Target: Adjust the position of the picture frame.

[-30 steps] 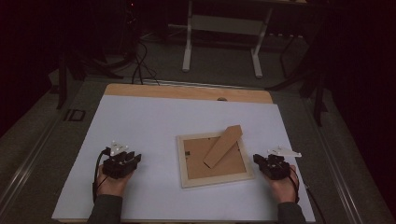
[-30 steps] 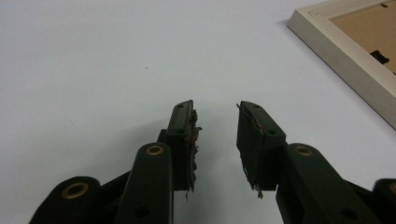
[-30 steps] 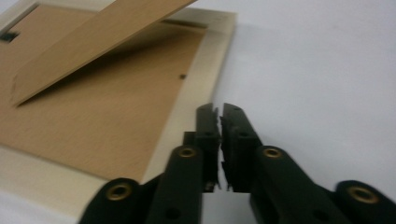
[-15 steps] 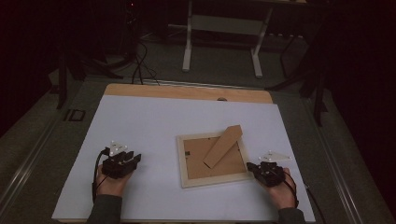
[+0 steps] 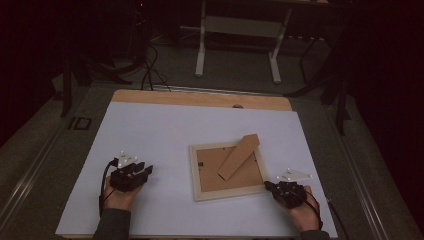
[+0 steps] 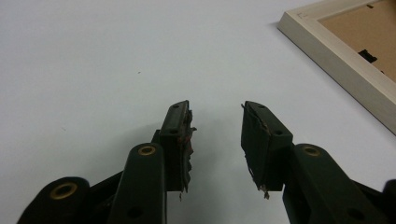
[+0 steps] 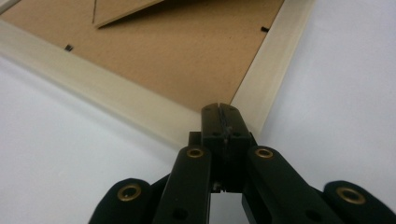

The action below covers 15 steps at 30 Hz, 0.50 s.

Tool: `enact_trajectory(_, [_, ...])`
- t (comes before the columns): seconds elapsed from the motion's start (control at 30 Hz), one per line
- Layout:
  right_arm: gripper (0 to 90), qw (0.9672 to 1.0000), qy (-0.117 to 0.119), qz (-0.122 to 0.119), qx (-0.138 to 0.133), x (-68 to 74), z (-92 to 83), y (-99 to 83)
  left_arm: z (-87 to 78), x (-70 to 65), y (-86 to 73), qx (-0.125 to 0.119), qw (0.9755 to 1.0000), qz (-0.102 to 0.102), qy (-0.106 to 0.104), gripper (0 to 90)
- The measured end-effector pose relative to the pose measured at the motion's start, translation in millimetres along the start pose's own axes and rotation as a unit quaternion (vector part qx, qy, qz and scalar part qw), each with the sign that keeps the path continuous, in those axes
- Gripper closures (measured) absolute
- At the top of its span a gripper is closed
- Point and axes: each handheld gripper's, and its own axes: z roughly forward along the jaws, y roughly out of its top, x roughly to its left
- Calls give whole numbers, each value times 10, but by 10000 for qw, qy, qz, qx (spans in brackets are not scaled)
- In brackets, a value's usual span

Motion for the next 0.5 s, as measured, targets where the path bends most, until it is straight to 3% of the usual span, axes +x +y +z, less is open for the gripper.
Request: enact_trajectory(0.5, [900, 9998, 50, -102, 173, 98, -47, -107, -33, 34, 0, -105, 9999, -82, 5, 636])
